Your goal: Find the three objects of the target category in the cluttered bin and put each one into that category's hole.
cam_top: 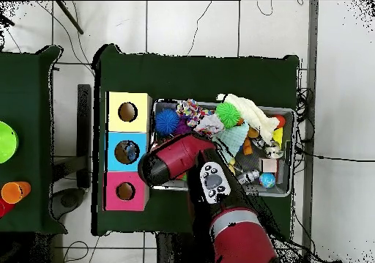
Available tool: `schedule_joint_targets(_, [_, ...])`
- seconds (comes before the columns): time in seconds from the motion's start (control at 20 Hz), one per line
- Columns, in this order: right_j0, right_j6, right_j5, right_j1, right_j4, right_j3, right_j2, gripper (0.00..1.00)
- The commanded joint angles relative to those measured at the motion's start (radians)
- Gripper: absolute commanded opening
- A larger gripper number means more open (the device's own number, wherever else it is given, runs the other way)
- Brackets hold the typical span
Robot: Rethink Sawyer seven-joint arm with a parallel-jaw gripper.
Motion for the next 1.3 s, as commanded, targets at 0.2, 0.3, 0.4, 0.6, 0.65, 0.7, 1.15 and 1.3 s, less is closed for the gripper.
schedule_joint_targets(0.2, [-0.047,-0.295,0.180,0.026,-0.017,-0.020,0.135,0.00])
schedule_joint_targets(0.3, [-0.046,-0.279,0.177,0.023,-0.026,-0.015,0.136,0.00])
schedule_joint_targets(0.4, [-0.045,-0.268,0.183,0.019,-0.031,-0.015,0.136,0.00])
schedule_joint_targets(0.6, [-0.043,-0.260,0.186,0.022,-0.033,-0.018,0.134,0.00])
schedule_joint_targets(0.65, [-0.041,-0.255,0.185,0.023,-0.034,-0.019,0.131,0.00])
schedule_joint_targets(0.7, [-0.040,-0.252,0.182,0.025,-0.034,-0.020,0.131,0.00])
schedule_joint_targets(1.15, [-0.017,-0.194,0.104,0.015,-0.073,-0.017,0.103,1.00])
schedule_joint_targets(1.3, [0.010,-0.164,0.105,0.011,-0.087,-0.028,0.076,1.00])
